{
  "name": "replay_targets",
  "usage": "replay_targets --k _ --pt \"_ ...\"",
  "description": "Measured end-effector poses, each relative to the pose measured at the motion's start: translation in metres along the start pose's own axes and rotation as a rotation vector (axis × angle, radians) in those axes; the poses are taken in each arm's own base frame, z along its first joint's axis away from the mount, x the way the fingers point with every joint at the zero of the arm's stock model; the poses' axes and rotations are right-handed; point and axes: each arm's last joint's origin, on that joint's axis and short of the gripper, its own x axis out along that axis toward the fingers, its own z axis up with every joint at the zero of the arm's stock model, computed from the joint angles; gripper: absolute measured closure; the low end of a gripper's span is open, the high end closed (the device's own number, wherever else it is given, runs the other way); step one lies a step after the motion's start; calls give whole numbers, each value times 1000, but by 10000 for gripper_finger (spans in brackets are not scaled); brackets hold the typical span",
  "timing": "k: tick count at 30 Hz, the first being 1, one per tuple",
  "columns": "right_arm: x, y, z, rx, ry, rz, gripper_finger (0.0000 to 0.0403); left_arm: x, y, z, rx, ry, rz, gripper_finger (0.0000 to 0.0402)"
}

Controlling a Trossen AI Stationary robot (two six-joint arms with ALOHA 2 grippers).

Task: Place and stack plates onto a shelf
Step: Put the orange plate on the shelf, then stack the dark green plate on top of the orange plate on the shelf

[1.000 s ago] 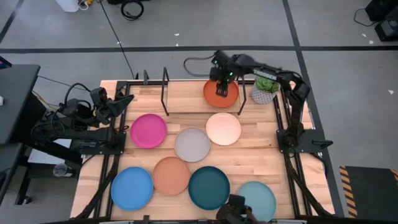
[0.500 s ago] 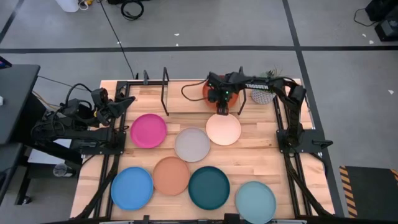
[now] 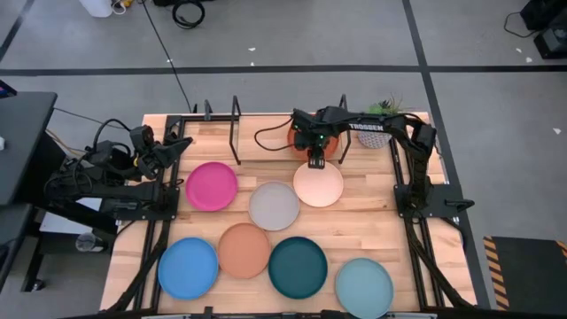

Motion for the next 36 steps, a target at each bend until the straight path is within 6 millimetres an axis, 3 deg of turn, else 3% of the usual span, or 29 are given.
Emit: replay_targets --k 6,10,15,20,26,31,36 --pt "-19 8 6 -5 -15 102 266 0 0 0 -5 0 -1 276" --pt "-15 26 12 -119 -47 132 269 0 0 0 -5 2 -2 276" --pt "-3 38 15 -164 -45 15 270 0 0 0 -5 9 -10 276" --pt "4 34 12 -142 -14 -79 270 0 0 0 -6 10 -11 276" --pt "3 25 7 -97 0 -64 270 0 0 0 -9 10 -11 276" --pt "-17 33 6 -56 -48 -56 270 4 3 -6 -43 51 21 276" --pt "-49 60 4 -33 -151 68 270 19 10 -23 -27 159 64 276"
